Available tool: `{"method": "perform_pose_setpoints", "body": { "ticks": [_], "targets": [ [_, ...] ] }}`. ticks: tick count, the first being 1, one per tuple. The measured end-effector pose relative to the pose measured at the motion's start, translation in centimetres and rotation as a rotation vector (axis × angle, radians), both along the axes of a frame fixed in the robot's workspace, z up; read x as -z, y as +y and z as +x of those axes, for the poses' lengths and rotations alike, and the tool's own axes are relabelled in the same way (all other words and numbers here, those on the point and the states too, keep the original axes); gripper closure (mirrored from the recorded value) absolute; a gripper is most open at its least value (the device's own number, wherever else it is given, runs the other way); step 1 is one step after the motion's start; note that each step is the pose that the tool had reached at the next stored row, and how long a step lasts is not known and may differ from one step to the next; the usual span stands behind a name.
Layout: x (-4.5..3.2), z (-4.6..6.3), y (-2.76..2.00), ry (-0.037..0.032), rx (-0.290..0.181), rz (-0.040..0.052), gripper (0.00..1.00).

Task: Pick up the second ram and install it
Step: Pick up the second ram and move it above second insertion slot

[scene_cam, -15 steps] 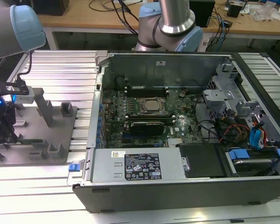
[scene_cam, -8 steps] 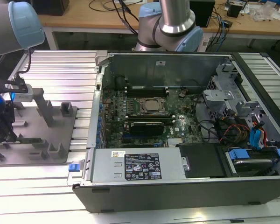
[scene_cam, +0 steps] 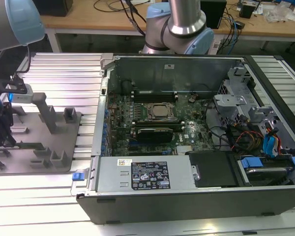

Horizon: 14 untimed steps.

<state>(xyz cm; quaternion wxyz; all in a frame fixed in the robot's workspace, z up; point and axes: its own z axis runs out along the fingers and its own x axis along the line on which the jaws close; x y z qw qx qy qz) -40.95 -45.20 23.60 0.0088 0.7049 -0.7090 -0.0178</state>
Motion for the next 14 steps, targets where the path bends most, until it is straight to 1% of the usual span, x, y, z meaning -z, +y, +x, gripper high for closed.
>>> {"method": "perform_pose_setpoints", "body": {
  "ticks": [1, 6, 14],
  "targets": [
    [-0.26, 0.0, 0.0, 0.0, 0.0, 0.0, 0.91],
    [-0.96, 0.0, 0.0, -0.0001, 0.0, 0.0001, 0.91],
    [-2.65, 0.0, 0.0, 0.0, 0.0, 0.0, 0.91]
  ]
}}
